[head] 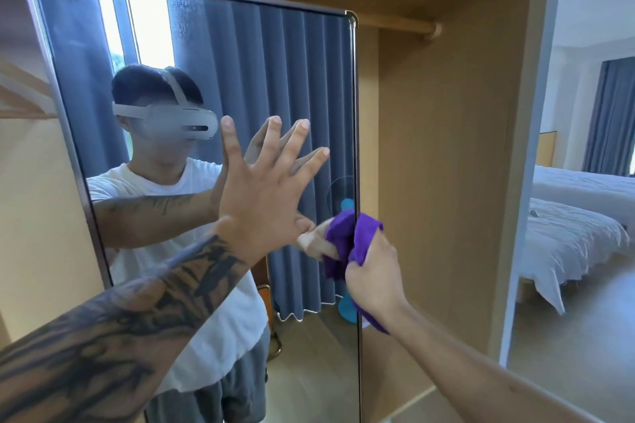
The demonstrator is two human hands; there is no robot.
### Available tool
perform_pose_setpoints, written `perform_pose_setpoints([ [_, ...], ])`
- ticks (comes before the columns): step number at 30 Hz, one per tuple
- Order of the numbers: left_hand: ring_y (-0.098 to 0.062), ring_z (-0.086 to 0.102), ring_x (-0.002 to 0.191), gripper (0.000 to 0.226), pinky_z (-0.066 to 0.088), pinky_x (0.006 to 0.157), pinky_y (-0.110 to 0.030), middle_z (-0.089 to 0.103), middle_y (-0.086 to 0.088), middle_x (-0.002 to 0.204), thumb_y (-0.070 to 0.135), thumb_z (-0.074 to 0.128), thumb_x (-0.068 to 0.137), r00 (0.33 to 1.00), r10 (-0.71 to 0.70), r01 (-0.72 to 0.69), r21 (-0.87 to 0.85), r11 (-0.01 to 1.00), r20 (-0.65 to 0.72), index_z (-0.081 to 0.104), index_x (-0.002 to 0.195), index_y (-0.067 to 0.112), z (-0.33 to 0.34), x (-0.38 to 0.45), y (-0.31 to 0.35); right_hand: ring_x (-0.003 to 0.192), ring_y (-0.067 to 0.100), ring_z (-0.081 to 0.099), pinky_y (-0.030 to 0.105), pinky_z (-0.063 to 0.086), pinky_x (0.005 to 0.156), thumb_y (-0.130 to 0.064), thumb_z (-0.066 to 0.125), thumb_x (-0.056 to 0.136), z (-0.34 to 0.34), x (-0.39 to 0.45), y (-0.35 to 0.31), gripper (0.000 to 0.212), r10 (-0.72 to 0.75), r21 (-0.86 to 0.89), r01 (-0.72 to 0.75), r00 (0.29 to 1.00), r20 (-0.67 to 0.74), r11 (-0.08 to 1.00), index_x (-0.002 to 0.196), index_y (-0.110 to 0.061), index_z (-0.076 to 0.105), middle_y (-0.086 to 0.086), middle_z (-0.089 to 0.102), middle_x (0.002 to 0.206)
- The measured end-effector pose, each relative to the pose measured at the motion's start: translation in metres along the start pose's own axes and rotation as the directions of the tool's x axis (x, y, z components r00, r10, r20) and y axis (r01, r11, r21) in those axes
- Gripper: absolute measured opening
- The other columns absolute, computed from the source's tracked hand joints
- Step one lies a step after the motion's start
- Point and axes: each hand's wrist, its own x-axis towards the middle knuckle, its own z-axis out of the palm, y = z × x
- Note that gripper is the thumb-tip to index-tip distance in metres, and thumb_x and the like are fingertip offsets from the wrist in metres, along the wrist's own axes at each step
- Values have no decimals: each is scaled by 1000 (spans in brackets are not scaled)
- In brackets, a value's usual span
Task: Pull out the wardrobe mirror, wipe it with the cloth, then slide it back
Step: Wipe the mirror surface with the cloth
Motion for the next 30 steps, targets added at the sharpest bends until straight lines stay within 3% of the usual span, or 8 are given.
perform_pose_setpoints([
  [3,-44,-4,161,105,2,111,-88,-13,-11,176,85,-5,73,1000,0,0,-1,1000,-13,-6,167,39,3,0,0,94,17,64,45,61,80,9,46,77,-7,8,-1,53,19,-11,-18,999,50,1000,107,-33,55,-9,64,102],
  [7,-43,-5,161,106,1,111,-87,-14,-11,176,90,36,84,999,-5,4,-9,1000,-34,-5,167,40,6,0,1,88,22,68,46,61,77,1,51,80,-32,67,-59,36,-48,11,48,999,-12,999,107,-21,60,-1,69,98],
  [13,-43,-4,160,109,4,111,-87,-12,-10,177,93,40,82,999,-4,5,9,1000,-47,-3,167,40,9,1,1,82,19,63,34,53,66,-2,46,76,-69,140,-133,34,-67,-26,65,995,-80,998,107,-12,56,1,64,93],
  [18,-43,-3,161,109,4,111,-87,-10,-10,177,90,43,82,999,-16,16,13,1000,-48,-1,168,40,8,1,2,83,20,67,34,55,66,-3,52,79,-40,96,-83,32,-66,11,66,996,-62,998,107,-18,58,1,68,94],
  [22,-43,-2,161,103,6,111,-87,-10,-11,177,89,30,83,999,-9,10,11,1000,-47,1,167,38,5,0,2,82,18,64,36,58,66,6,43,69,-9,26,-25,49,-15,6,15,1000,-11,1000,97,-32,55,-6,64,94],
  [24,-43,-1,161,104,5,112,-87,-10,-11,177,90,31,82,999,-12,13,5,1000,-48,1,168,39,4,0,2,90,18,62,41,60,75,9,42,69,2,-5,-4,53,65,-38,-63,996,57,997,98,-34,52,-9,60,97],
  [27,-43,1,161,106,4,112,-87,-8,-11,177,92,32,81,998,-20,20,-6,1000,-52,2,167,39,3,0,1,96,25,61,47,60,83,11,43,72,2,-12,-2,52,158,-57,-153,983,98,987,102,-31,51,-6,60,99],
  [30,-43,2,160,101,5,110,-87,-5,-11,177,89,26,83,999,-7,6,-7,1000,-48,5,167,39,2,1,0,94,29,65,44,60,78,9,44,73,-18,25,-38,47,121,3,-122,988,94,993,102,-26,56,1,65,98],
])
